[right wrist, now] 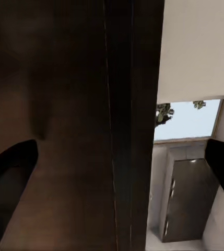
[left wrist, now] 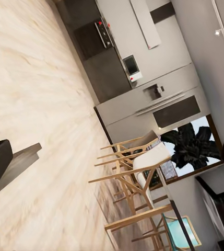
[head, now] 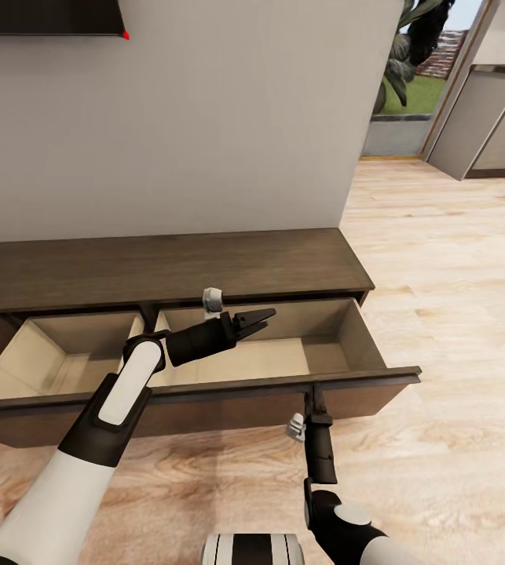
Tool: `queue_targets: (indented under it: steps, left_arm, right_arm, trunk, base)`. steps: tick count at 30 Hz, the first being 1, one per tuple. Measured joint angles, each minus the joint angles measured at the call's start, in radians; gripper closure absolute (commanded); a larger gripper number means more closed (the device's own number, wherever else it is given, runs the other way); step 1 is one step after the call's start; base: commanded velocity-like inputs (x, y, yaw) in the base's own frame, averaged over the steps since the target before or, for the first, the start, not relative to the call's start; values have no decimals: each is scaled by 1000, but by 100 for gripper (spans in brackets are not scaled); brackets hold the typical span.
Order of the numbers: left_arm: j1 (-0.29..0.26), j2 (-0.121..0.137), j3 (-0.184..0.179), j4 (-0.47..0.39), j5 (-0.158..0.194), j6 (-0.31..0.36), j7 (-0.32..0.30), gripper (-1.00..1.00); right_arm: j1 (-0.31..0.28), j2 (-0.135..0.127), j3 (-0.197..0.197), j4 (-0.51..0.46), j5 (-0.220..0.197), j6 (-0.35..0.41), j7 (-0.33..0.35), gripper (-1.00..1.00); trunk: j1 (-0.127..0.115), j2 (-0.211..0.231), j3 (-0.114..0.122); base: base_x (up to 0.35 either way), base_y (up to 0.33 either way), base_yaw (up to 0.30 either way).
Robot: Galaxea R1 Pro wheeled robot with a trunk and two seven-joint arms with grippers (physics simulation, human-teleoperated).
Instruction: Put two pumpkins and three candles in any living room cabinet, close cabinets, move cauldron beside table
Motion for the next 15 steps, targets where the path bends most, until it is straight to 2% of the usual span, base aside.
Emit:
queue_targets:
  steps: [9,15]
  left_arm:
    - [0,0,-1,-1,0,0,0,-100]
    - [0,0,-1,-2,0,0,0,-100]
  right_arm:
    - [0,0,0,0,2,0,-1,-100]
    - [-1,-1,0,1,5,0,-1,-100]
  trunk:
    - [0,0,0]
    - [0,0,0]
  base:
    - [-6,0,0]
    - [-254,0,0]
